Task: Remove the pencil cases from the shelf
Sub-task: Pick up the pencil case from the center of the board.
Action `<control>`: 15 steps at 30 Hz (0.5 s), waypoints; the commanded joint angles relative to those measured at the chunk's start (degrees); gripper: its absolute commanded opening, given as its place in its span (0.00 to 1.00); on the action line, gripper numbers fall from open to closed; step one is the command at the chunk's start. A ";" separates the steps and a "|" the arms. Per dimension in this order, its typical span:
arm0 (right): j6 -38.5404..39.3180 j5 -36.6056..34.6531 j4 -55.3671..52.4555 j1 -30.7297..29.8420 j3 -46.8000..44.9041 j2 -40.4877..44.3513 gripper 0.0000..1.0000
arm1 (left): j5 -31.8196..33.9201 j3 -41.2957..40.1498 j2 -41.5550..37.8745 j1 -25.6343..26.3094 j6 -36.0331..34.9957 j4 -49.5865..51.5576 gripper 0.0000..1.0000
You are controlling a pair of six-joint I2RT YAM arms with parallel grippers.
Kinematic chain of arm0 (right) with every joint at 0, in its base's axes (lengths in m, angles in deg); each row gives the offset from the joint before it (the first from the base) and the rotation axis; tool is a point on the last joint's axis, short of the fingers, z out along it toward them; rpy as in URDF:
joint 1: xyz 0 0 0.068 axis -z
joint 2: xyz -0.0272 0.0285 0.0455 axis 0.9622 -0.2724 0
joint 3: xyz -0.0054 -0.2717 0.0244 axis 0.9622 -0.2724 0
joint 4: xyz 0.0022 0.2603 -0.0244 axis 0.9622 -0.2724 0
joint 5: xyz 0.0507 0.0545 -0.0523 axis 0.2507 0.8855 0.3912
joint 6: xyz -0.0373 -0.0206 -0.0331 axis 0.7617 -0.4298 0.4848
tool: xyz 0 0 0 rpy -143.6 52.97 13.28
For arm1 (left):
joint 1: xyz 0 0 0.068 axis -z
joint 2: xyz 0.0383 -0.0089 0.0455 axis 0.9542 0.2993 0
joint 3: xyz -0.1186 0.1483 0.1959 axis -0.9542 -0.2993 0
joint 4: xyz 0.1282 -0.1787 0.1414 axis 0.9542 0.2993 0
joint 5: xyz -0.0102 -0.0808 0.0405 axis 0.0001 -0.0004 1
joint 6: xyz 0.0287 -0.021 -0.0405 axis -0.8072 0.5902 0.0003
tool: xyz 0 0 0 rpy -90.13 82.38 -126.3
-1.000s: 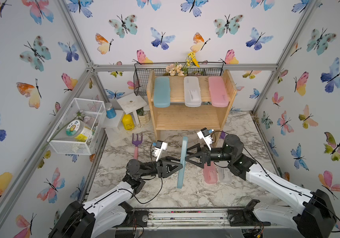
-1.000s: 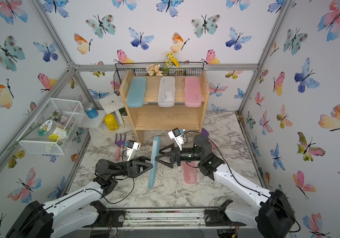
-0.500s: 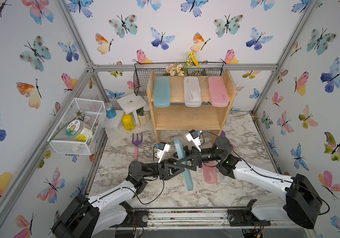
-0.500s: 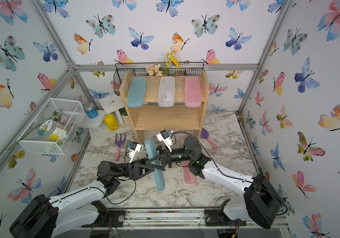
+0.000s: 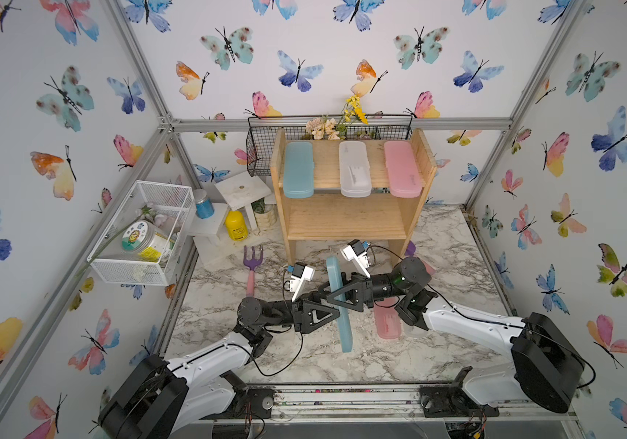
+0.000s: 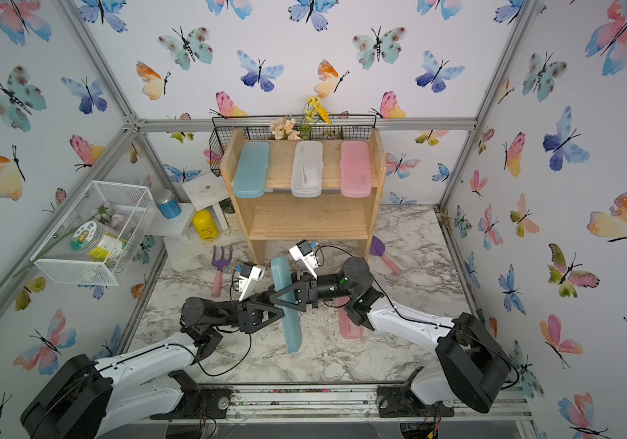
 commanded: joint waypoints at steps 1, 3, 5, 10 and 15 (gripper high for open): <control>-1.35 1.62 6.72 -0.43 0.46 -0.46 0.51 | -0.73 -0.14 0.35 0.08 0.77 -0.59 0.86; -1.13 1.38 6.02 -0.44 0.65 -0.67 0.49 | -0.41 -0.14 0.23 0.06 0.23 0.44 0.90; -0.78 1.28 5.28 -0.39 0.79 -0.76 0.47 | -0.25 -0.17 0.13 0.08 -0.36 1.53 0.91; 3.29 -0.10 -1.35 -0.35 1.69 0.21 0.41 | 0.57 -0.47 -0.28 -0.20 -1.56 4.27 0.97; 9.36 -2.25 -12.02 -0.22 3.74 2.07 0.39 | 2.27 -1.04 -3.81 -2.24 -4.69 12.43 0.99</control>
